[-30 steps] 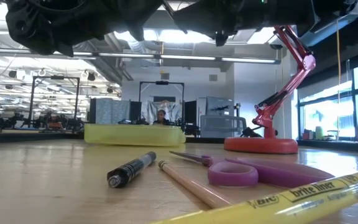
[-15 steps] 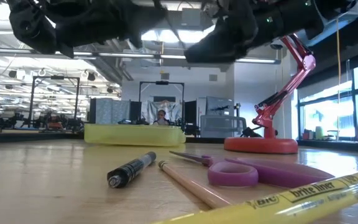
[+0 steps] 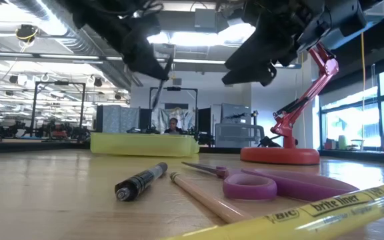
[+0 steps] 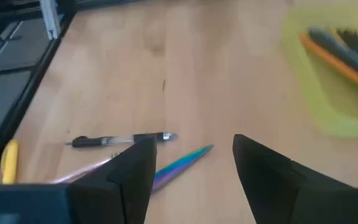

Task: Pick & place school supplies into a supply box
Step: Put the top black transparent pen into the yellow supply box

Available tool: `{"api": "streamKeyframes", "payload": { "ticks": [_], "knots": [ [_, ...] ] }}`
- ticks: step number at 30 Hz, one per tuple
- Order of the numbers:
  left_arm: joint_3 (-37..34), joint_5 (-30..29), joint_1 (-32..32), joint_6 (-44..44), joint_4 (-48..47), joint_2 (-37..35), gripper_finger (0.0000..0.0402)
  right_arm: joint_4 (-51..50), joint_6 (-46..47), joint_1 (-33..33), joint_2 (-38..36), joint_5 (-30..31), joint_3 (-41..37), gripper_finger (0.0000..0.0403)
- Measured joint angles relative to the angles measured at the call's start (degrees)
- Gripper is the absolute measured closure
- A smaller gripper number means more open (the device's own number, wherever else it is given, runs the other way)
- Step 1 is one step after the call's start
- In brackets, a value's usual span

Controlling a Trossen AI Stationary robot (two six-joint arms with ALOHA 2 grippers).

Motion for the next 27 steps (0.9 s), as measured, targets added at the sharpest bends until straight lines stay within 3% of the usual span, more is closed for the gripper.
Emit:
{"api": "streamKeyframes", "payload": {
  "ticks": [6,16,27],
  "knots": [
    [10.4,1.0,2.3,2.3,-19.1,5.8,0.0383,-3.0,6.3,0.4,0.0,-3.0,0.0,0.0198],
    [20.5,2.0,5.7,2.4,-33.9,22.2,0.038,-5.7,10.7,2.7,0.0,-4.6,0.2,0.0199],
    [26.2,2.1,5.7,3.8,-44.1,32.4,0.0371,-27.7,20.6,6.6,0.2,1.3,11.1,0.0199]
  ]
}}
